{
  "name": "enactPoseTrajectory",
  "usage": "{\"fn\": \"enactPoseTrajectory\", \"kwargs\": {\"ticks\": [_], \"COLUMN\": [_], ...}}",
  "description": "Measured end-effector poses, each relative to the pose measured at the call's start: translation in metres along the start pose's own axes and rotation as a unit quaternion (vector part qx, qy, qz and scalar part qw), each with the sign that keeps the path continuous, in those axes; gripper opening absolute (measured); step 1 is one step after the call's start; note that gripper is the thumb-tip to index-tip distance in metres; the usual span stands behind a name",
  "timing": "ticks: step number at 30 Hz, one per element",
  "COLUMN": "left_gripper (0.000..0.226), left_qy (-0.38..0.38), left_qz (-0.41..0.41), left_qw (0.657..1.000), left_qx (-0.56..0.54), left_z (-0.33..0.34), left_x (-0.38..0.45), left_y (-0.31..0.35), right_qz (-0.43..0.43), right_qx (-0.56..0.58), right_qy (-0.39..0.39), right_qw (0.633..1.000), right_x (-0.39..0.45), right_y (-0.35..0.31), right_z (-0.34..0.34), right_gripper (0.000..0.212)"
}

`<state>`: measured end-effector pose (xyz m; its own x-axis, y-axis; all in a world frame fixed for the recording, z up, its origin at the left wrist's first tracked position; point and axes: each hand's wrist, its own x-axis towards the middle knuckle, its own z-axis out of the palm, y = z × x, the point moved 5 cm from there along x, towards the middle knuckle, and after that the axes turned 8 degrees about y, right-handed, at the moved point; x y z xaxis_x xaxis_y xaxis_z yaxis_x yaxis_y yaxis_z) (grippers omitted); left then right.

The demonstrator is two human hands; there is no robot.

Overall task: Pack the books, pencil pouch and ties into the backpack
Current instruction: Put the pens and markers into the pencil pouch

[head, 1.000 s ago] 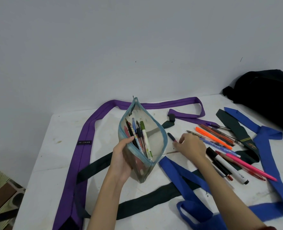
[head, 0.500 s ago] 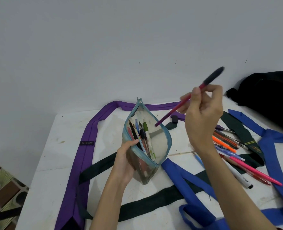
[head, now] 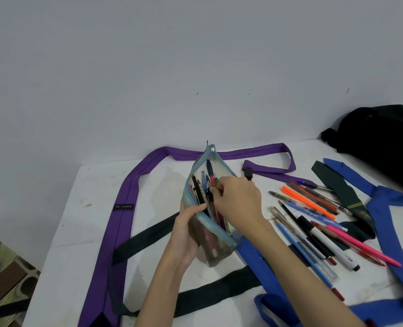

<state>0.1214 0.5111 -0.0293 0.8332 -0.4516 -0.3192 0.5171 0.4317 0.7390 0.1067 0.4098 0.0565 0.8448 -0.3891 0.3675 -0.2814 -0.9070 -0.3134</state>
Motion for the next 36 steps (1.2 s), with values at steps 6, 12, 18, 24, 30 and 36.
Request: {"fn": "enactPoseTrajectory", "kwargs": {"ticks": [6, 12, 18, 24, 30, 36], "left_gripper": [0.064, 0.059, 0.056, 0.044, 0.052, 0.065], "left_qy": [0.0, -0.006, -0.012, -0.031, -0.037, -0.034], "left_qz": [-0.008, -0.011, -0.009, -0.019, -0.019, -0.015], "left_qw": [1.0, 1.0, 1.0, 0.999, 0.999, 0.999], "left_qx": [-0.006, -0.008, 0.016, 0.003, 0.001, 0.007], "left_z": [-0.001, -0.004, -0.001, 0.006, 0.014, 0.039], "left_x": [0.002, 0.001, 0.0, -0.003, -0.012, -0.023], "left_y": [-0.003, 0.001, -0.001, -0.004, -0.01, -0.028], "right_qz": [-0.023, 0.078, 0.153, 0.163, 0.155, 0.031], "right_qx": [0.04, 0.114, -0.137, -0.091, 0.188, 0.435], "right_qy": [0.055, 0.175, -0.12, -0.158, 0.081, 0.354], "right_qw": [0.997, 0.975, 0.971, 0.97, 0.966, 0.827], "right_x": [0.001, -0.006, -0.033, -0.048, -0.024, -0.029], "right_y": [0.007, 0.072, 0.15, 0.152, 0.131, 0.086], "right_z": [-0.01, -0.034, 0.006, 0.019, -0.054, -0.159], "right_gripper": [0.026, 0.02, 0.02, 0.011, 0.005, 0.016]}}
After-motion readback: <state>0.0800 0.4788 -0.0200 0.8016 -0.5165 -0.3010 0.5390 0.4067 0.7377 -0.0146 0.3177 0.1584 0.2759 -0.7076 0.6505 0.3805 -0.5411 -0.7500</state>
